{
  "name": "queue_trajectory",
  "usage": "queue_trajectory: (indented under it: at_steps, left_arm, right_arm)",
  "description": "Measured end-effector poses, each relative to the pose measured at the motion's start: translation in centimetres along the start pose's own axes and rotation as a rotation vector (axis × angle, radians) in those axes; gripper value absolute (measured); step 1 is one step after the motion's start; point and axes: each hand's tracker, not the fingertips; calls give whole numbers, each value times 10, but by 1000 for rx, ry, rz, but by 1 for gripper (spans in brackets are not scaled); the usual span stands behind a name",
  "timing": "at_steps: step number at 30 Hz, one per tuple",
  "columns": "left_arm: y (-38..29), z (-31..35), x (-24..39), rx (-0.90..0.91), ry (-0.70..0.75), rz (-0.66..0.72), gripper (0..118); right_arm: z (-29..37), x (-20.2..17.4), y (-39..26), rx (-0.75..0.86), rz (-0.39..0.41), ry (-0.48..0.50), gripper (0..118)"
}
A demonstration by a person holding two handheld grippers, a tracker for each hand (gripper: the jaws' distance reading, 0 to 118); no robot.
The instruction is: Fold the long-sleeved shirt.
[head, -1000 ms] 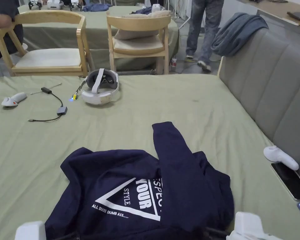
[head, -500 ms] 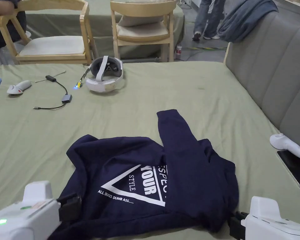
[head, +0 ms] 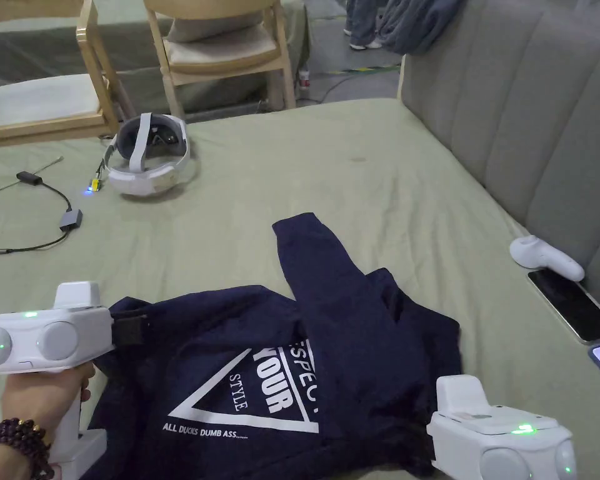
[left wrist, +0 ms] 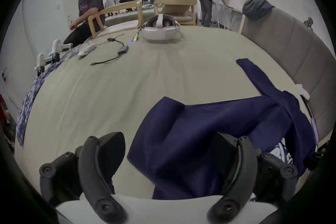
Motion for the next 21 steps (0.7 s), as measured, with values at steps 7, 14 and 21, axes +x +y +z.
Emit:
queue_trajectory:
  at_steps: [7,14,21]
  left_arm:
    - [13,-48,-1,-104,-27,-12,64]
    - [9,-29,11,-70,-69,-53,4]
    - [70,73,-37,153,-169,116,4]
  right_arm:
    - [7,-3,0,-9,47,-21,12]
    - [16,-1,7,-23,27,-8,12]
    - [102,3,76,225,83,57,10]
